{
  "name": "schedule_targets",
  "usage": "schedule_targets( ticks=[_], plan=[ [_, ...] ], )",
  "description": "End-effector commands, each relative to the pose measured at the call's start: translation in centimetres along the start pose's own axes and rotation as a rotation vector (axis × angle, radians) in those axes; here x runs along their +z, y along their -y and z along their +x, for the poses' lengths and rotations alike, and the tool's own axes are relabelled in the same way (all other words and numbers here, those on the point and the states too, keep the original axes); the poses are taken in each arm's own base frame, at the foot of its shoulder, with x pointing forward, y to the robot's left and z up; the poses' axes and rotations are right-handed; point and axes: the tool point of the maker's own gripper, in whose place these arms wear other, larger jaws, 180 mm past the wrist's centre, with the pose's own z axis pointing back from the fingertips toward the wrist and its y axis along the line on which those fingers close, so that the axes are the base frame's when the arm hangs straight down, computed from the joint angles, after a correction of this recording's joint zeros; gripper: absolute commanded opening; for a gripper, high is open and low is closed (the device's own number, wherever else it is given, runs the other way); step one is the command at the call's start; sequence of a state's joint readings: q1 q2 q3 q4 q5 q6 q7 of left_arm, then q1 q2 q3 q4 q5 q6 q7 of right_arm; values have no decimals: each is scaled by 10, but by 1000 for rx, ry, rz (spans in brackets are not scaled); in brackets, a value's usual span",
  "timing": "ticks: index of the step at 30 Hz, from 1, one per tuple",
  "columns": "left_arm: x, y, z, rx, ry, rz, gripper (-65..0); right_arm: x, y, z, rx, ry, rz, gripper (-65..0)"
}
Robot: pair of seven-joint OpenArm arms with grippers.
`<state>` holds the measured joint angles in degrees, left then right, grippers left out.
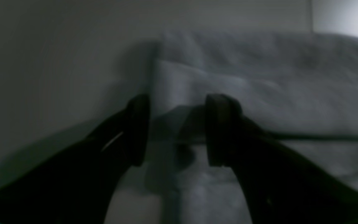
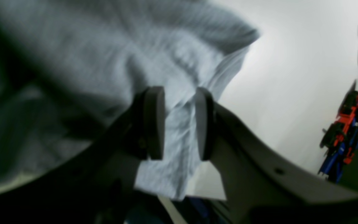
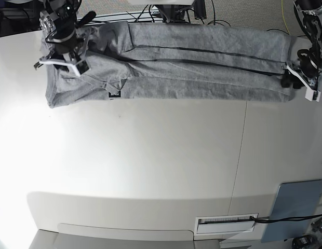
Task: Fold the T-shirt properly
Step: 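Lay the second fold down and smooth it with both grippers, then release and move the left gripper to the middle of the folded shirt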
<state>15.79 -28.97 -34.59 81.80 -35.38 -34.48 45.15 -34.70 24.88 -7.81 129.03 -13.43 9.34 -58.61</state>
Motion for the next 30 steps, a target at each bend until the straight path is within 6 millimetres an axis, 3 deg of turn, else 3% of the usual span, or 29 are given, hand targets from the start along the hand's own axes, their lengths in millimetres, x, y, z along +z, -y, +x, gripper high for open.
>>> schedule_targets(
  ticks=[1,5,11,18,21,26,30],
  plan=[
    [7,-3,14,-10,31,-3,-354,3,11,9,3,38,-34,-475],
    [5,-10,7,36,4,23,-354,1,19,20,-5,72,-56,-475],
    [0,-16,-11,103,-33,37,-354,1,19,21,-6,76,-58,-475],
    [-2,15,-27,206,-17,-112,-362,1,19,22,-6,77,-58,-475],
    [0,18,-30,211,-19,-127,-424,1,20,22,-6,78,-58,-475],
    [0,19,-30,209,-18,-129,-633,1,20,22,-6,80,-58,-475],
    [0,18,-25,211,6,-126,-650,1,20,24,-5,87,-59,-475]
  ],
)
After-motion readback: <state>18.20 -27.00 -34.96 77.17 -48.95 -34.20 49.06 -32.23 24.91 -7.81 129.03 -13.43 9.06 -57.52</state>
